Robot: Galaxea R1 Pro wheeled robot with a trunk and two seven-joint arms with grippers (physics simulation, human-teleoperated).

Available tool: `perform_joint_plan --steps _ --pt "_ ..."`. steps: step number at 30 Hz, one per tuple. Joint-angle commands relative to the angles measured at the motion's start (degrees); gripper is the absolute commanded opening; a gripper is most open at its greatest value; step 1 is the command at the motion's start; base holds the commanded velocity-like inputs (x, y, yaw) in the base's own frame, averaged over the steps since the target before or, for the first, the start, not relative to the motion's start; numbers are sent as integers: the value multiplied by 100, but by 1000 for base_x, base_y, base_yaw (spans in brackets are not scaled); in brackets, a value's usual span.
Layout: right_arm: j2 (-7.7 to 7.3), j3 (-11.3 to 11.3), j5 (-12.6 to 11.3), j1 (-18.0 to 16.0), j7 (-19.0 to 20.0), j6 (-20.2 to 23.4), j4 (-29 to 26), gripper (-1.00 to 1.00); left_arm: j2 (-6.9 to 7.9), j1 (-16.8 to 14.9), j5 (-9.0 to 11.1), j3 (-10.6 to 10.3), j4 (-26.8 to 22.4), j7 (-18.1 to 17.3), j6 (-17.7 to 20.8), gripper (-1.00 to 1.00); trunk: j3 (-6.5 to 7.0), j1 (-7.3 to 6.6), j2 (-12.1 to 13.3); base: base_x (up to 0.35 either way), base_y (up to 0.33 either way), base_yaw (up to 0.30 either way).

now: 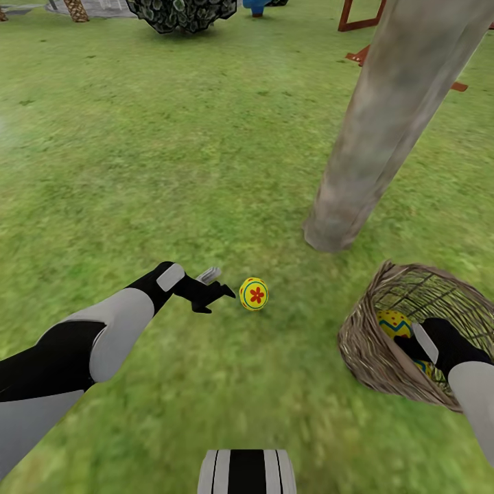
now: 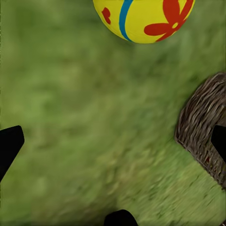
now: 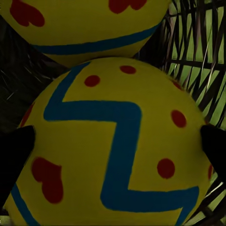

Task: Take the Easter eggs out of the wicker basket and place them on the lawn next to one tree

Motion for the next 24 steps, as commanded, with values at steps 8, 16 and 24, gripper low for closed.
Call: perform_joint_plan --steps 8,16,24 --pt "1 -14 -69 1 -34 21 -11 -100 8 0 -24 3 -5 -19 22 100 -4 -1 -1 0 0 0" --pt "1 -14 -69 1 -35 21 -15 -100 9 0 -22 5 -3 -17 22 100 -4 -1 -1 0 0 0" --pt "10 -14 -60 1 -35 22 -16 -100 9 -1 -22 3 2 -16 21 100 -4 -1 -1 0 0 0"
